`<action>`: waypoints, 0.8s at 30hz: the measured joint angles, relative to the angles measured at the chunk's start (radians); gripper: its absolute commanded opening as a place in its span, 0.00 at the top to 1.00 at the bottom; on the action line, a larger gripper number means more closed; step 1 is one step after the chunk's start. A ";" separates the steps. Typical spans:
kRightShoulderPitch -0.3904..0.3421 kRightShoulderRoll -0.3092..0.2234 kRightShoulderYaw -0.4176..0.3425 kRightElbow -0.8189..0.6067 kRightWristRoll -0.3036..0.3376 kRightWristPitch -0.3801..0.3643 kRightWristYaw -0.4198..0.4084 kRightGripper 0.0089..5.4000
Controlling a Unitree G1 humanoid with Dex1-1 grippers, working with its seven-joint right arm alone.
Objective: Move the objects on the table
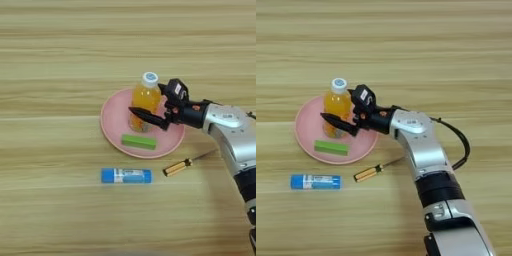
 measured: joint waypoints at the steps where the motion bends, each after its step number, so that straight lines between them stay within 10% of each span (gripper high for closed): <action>1: -0.002 0.000 -0.001 0.000 0.001 0.004 0.000 0.35; 24: -0.048 0.054 -0.082 0.001 0.058 0.071 -0.130 0.36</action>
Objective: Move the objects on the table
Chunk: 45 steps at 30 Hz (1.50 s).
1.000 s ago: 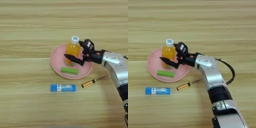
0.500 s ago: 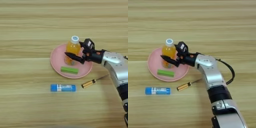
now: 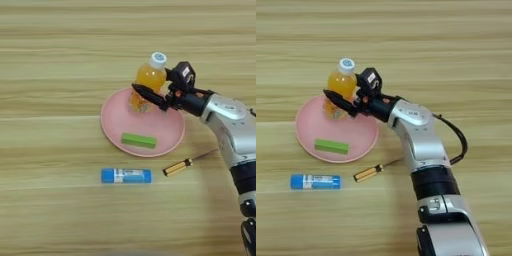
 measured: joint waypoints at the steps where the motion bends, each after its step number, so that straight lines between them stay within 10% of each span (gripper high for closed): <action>1: -0.001 0.002 0.000 0.011 -0.001 0.001 -0.002 0.36; 17: -0.080 0.020 0.027 0.230 -0.115 -0.129 -0.091 0.36; 23: -0.083 0.020 0.040 0.265 -0.140 -0.150 -0.100 0.20; 32: -0.082 0.021 0.041 0.277 -0.147 -0.150 -0.100 0.01; 45: -0.087 0.031 -0.013 0.270 -0.111 -0.191 -0.126 0.00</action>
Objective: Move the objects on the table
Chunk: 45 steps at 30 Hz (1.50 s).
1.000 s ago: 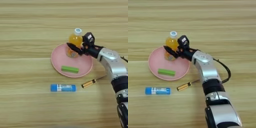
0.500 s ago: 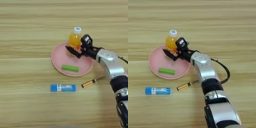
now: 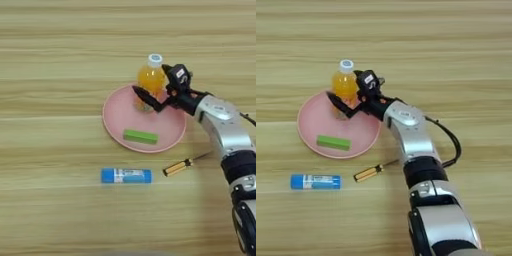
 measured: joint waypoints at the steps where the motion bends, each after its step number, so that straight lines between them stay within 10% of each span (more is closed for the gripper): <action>1: -0.003 0.002 -0.003 -0.005 0.001 -0.004 -0.001 0.00; 15: -0.016 0.024 -0.093 -0.195 0.193 -0.095 0.049 0.00; 30: 0.086 0.001 -0.087 -0.472 0.416 -0.064 0.315 0.00; 45: 0.222 -0.126 0.075 -0.512 0.350 0.060 0.583 0.00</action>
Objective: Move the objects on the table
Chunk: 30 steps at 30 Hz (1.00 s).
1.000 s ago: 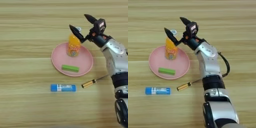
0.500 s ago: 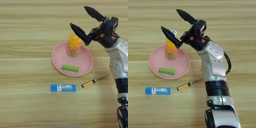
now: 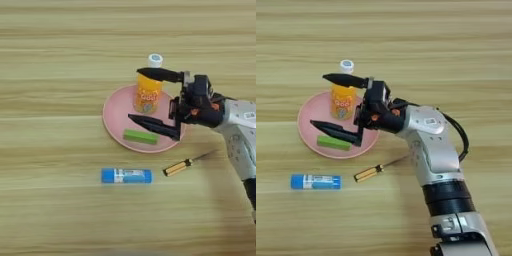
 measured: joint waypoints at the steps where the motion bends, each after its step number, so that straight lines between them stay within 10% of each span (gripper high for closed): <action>1: 0.001 -0.007 0.009 0.002 -0.011 0.000 0.007 0.00; 30: 0.043 -0.113 0.246 0.108 -0.297 -0.045 0.196 0.00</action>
